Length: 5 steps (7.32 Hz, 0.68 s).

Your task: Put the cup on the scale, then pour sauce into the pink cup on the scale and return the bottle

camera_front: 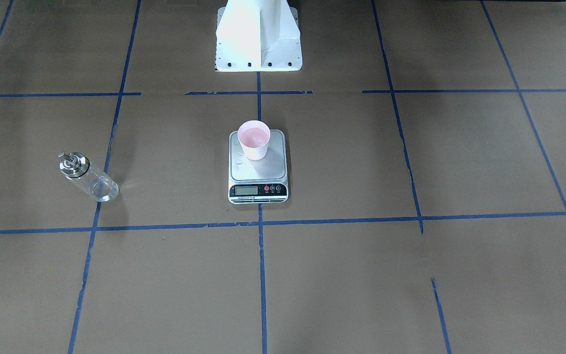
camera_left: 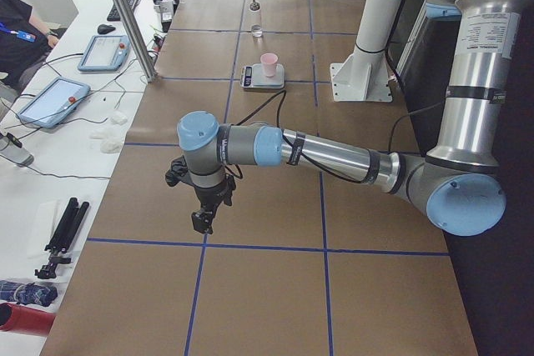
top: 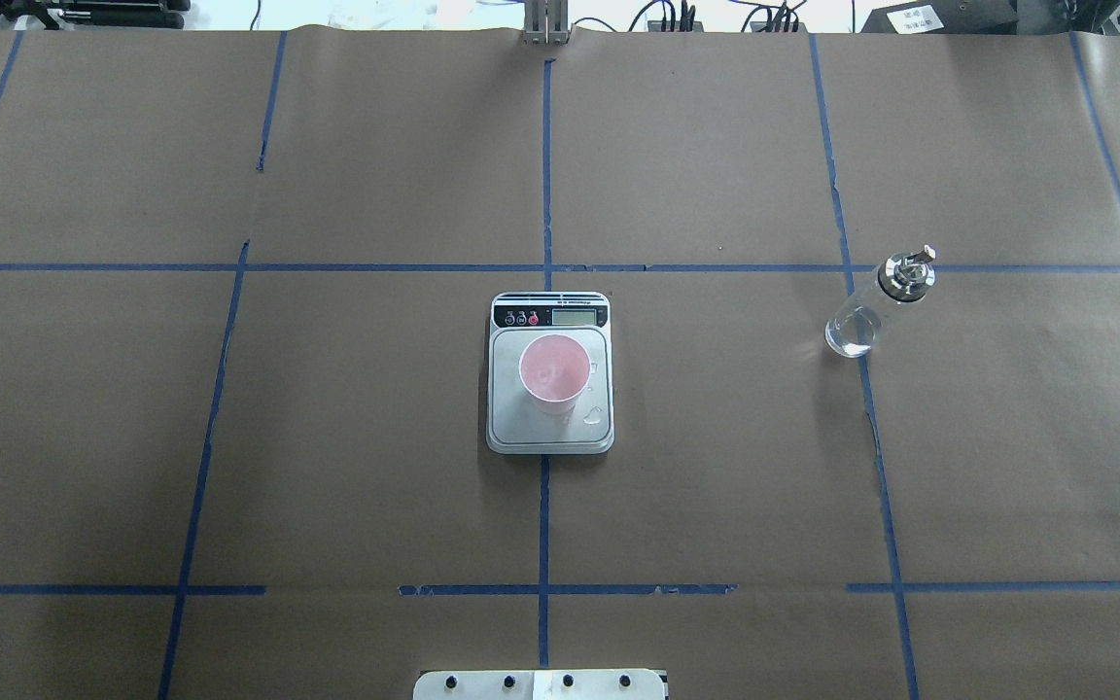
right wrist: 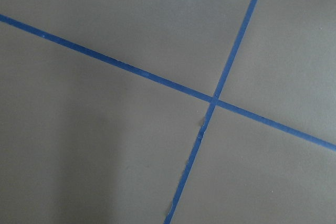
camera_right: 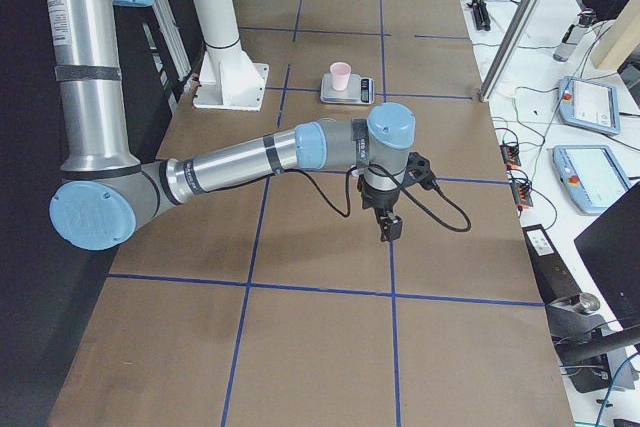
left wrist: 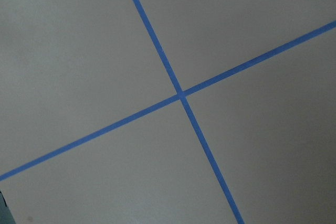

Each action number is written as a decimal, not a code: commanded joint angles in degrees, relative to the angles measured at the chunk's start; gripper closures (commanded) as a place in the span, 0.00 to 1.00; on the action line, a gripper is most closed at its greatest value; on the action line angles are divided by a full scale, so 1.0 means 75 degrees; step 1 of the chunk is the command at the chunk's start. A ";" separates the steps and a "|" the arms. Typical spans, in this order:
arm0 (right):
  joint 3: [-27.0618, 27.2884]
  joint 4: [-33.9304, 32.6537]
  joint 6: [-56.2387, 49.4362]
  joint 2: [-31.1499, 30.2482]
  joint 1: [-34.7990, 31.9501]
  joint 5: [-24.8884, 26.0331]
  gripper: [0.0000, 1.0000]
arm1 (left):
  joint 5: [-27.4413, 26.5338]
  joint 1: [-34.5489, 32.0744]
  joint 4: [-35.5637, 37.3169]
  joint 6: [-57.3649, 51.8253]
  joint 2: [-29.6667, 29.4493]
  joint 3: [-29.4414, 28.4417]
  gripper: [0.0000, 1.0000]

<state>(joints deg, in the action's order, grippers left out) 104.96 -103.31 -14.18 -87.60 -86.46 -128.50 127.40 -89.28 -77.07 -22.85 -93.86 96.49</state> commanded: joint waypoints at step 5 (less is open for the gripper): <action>-0.0564 0.0005 0.0262 -0.0201 0.0009 -0.0796 0.00 | 0.0719 -0.0037 -0.0212 -0.0704 0.0316 -0.1112 0.00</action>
<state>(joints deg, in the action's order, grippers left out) 101.13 -103.28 -12.23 -88.43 -86.33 -133.37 132.03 -89.47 -78.17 -27.63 -91.54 88.54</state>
